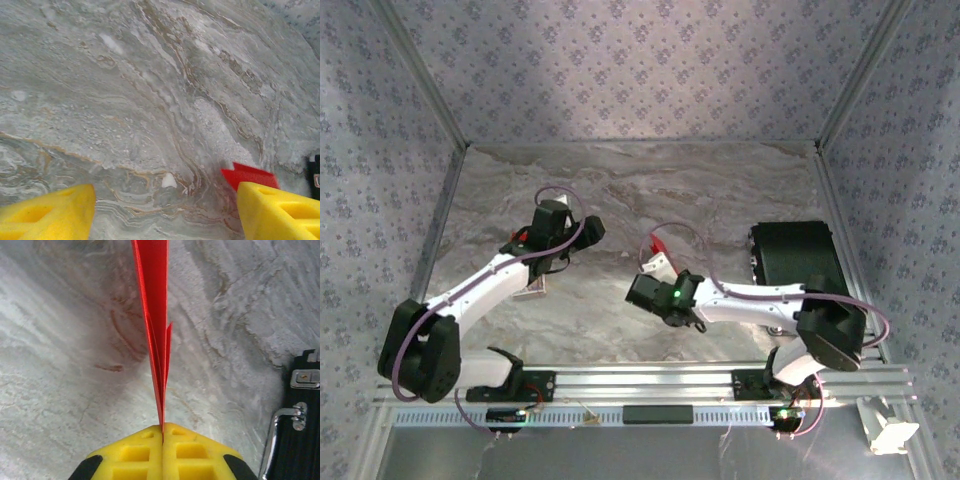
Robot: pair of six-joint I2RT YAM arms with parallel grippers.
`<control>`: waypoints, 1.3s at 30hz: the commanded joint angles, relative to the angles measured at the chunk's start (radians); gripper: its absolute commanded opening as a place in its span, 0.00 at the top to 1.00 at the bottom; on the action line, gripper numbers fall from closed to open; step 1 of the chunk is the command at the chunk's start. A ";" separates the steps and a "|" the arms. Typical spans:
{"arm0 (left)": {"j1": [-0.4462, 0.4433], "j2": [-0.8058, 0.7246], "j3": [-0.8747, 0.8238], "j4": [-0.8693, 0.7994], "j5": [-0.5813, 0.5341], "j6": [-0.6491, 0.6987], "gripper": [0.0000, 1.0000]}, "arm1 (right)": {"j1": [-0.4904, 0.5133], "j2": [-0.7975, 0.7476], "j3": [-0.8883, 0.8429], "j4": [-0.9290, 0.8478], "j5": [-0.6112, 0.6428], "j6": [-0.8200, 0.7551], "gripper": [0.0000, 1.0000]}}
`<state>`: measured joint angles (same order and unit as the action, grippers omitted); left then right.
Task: Fold a paper plane with a square sheet of paper (pick it up from the middle)
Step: Turn over the paper at the center of the table.
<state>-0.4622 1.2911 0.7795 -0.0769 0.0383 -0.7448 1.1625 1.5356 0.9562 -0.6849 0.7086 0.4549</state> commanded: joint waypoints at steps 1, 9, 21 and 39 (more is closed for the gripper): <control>0.016 -0.032 -0.003 -0.043 -0.025 0.015 0.26 | 0.015 0.034 0.030 -0.014 -0.041 -0.001 0.92; 0.020 -0.016 -0.009 -0.053 -0.020 -0.011 0.26 | 0.014 0.055 0.022 0.106 -0.244 -0.054 0.81; 0.023 0.018 -0.020 -0.006 0.073 -0.035 0.31 | -0.164 -0.145 -0.159 0.415 -0.570 0.003 0.68; 0.023 0.093 -0.020 0.073 0.200 -0.094 0.62 | -0.469 -0.013 -0.310 0.765 -1.137 0.146 0.90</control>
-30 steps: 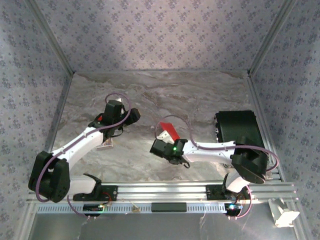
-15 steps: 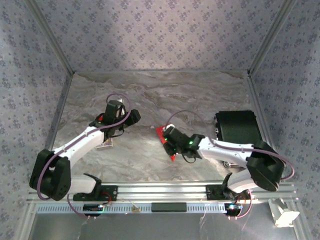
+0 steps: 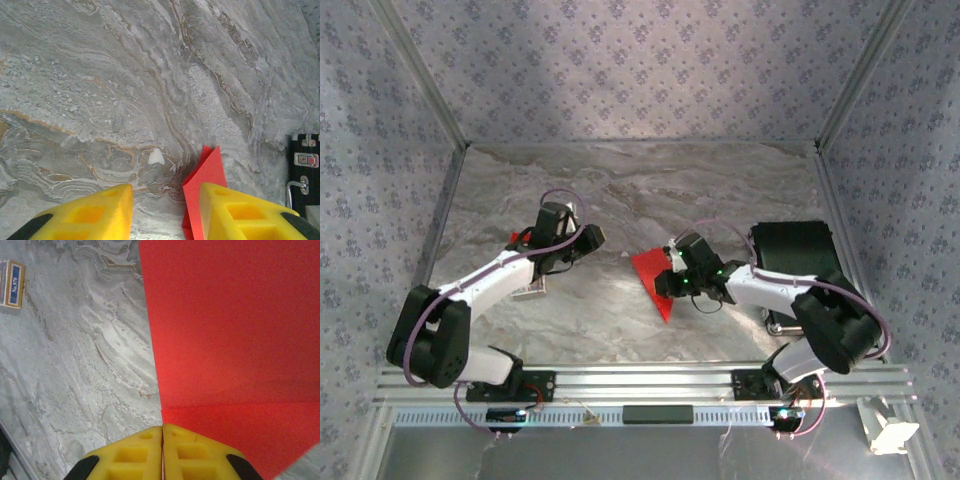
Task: Fold a paper plane with a square sheet of paper (pick it up from the middle)
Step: Turn over the paper at the center of the table, then fold the wing for the fifth time at the center of the table.
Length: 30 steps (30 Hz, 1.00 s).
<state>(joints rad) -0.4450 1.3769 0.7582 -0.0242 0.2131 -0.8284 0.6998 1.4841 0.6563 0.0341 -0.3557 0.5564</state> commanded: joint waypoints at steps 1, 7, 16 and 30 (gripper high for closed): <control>0.005 0.005 0.000 0.020 0.028 -0.012 0.62 | -0.008 0.053 -0.008 0.048 -0.079 0.049 0.90; 0.006 0.000 -0.003 0.009 0.037 -0.014 0.64 | -0.013 0.143 -0.018 0.126 -0.061 0.154 0.89; 0.006 0.000 -0.007 0.000 0.033 -0.013 0.66 | -0.035 0.231 0.049 0.027 0.074 0.416 0.89; 0.006 0.043 0.000 0.032 0.088 -0.022 0.75 | 0.056 0.183 -0.026 0.354 0.224 0.867 0.85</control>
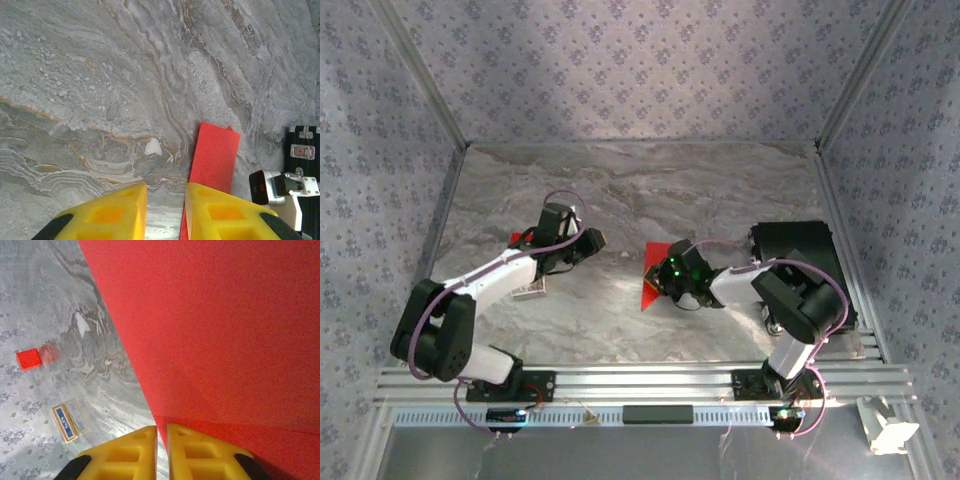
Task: Fold a paper plane with a square sheet of paper (pick it up from the middle)
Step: Fold the wing for the fifth time at the center of the table.
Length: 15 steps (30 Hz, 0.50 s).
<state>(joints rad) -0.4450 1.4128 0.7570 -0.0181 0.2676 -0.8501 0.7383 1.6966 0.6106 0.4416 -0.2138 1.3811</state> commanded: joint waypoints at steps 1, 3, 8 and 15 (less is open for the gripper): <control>0.006 0.011 0.003 0.027 0.039 0.002 0.75 | 0.011 -0.050 0.025 -0.079 0.088 0.015 0.85; 0.005 0.023 0.008 0.036 0.061 0.006 0.76 | -0.006 -0.112 0.032 -0.168 0.106 -0.057 0.84; -0.009 0.130 0.058 0.113 0.217 -0.019 0.77 | -0.066 -0.230 0.032 -0.323 0.103 -0.233 0.83; -0.112 0.312 0.212 0.104 0.320 -0.006 0.85 | -0.174 -0.306 -0.026 -0.394 0.027 -0.332 0.85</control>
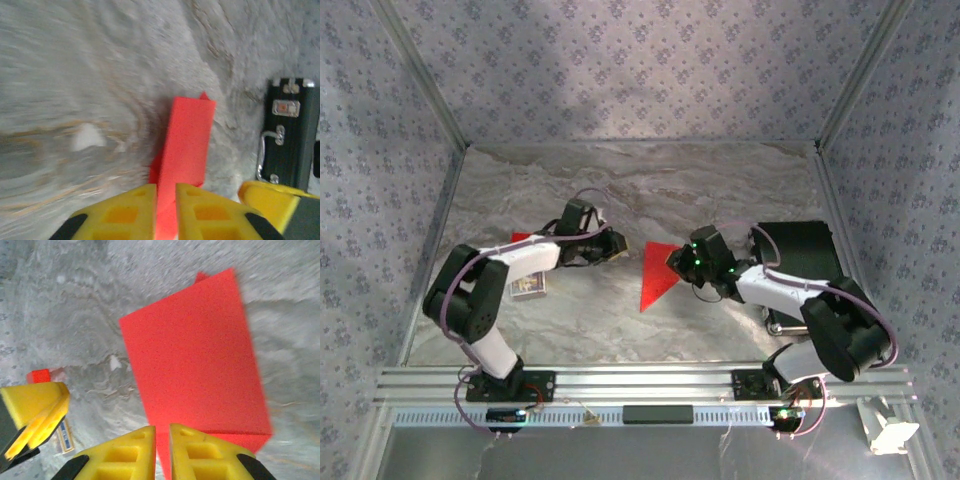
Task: Fold a paper plane with a square sheet of paper (pick it up from the middle)
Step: Fold the wing for the fifth time at the center of the table.
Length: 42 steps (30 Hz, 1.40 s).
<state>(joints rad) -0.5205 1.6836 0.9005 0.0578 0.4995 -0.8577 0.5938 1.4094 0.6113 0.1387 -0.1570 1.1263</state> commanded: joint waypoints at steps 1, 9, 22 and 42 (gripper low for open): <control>-0.048 0.068 0.093 0.015 0.093 -0.003 0.86 | -0.038 -0.026 -0.038 -0.089 -0.041 -0.081 0.85; -0.078 0.222 0.215 -0.077 0.133 -0.015 0.90 | -0.048 -0.119 -0.123 -0.039 -0.002 -0.088 0.85; -0.082 0.332 0.264 -0.144 0.143 0.030 0.89 | -0.054 -0.094 -0.117 -0.042 -0.039 -0.095 0.78; -0.046 0.331 0.163 -0.105 0.184 0.052 0.94 | -0.090 0.090 -0.108 0.140 -0.213 -0.059 0.65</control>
<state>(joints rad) -0.5747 2.0140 1.0935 0.0307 0.6914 -0.8196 0.5117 1.4822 0.4942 0.2428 -0.3393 1.0561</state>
